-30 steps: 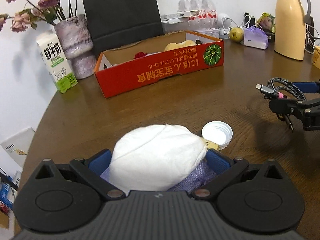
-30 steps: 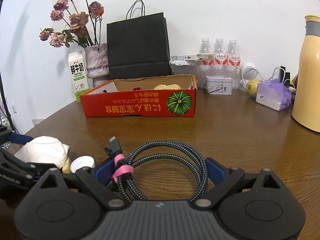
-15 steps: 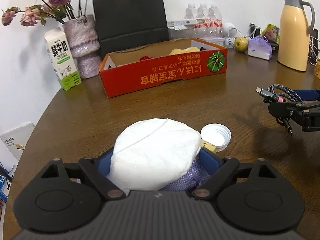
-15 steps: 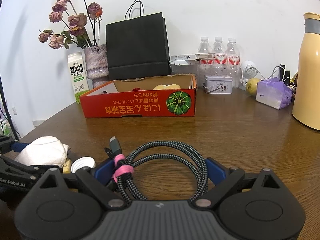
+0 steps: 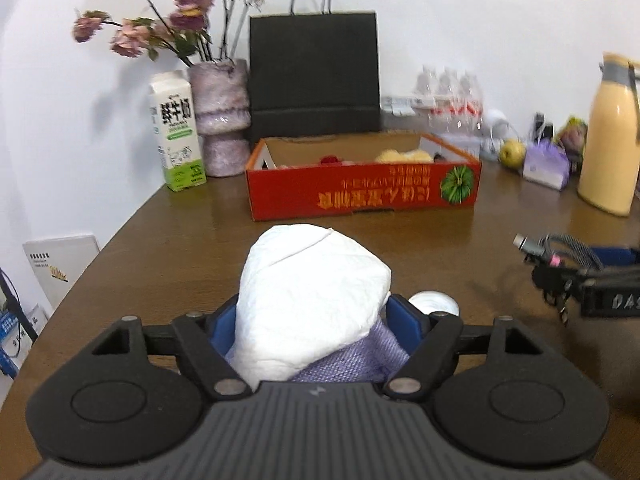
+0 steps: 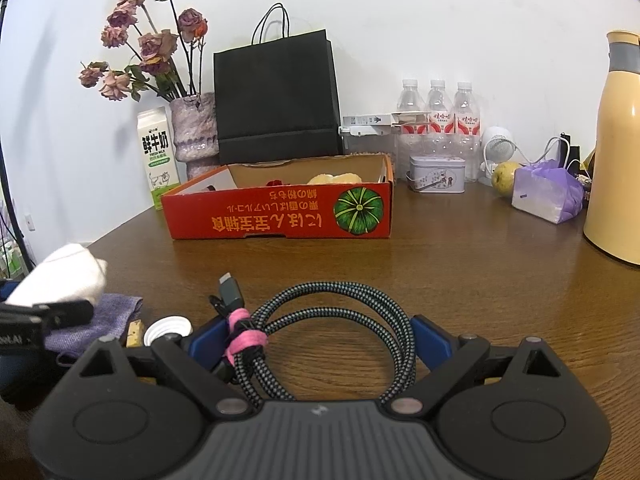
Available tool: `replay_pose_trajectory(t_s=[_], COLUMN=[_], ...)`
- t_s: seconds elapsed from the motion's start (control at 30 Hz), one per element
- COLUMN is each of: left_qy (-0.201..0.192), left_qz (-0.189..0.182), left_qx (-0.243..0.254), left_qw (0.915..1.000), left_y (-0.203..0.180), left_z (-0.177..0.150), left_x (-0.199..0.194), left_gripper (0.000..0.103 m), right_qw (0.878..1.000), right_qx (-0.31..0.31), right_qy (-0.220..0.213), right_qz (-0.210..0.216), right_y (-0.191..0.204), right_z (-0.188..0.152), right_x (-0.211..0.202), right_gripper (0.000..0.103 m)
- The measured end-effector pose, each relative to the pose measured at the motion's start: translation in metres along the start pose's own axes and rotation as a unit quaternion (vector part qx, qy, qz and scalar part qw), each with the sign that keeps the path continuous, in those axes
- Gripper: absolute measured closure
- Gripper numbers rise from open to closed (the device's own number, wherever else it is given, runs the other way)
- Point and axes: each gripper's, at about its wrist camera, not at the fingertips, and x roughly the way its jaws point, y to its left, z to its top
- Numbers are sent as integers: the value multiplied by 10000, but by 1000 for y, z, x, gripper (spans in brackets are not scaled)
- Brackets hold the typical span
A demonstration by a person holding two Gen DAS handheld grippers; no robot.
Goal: Organize objects
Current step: 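Lift the white cloth in the left tool while the right tool lifts the cable, then carry the white cloth in the left tool and cable in the right tool over the box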
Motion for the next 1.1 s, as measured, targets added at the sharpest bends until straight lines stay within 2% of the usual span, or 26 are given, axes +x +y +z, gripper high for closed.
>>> replay_pose_trajectory(t_s=[0.43,0.8,1.1], left_qy=[-229,-509,-608], left_qz=[62,76,179], left_qx=[-99,-226,-351], left_qw=[9997,9984,9974], left_y=[-7,-10,-9], left_z=[7,41,76], left_x=[-14,-14,3], left_gripper=[26,26,25], right_qw=[9996,9978,9970], right_qx=[-166,-380,-436], right_qy=[-221,-498,-609], right_qz=[100,213,207], right_y=[7,23,33], right_z=[3,30,63], right_x=[-8,-17,-1], right_gripper=[8,8,8])
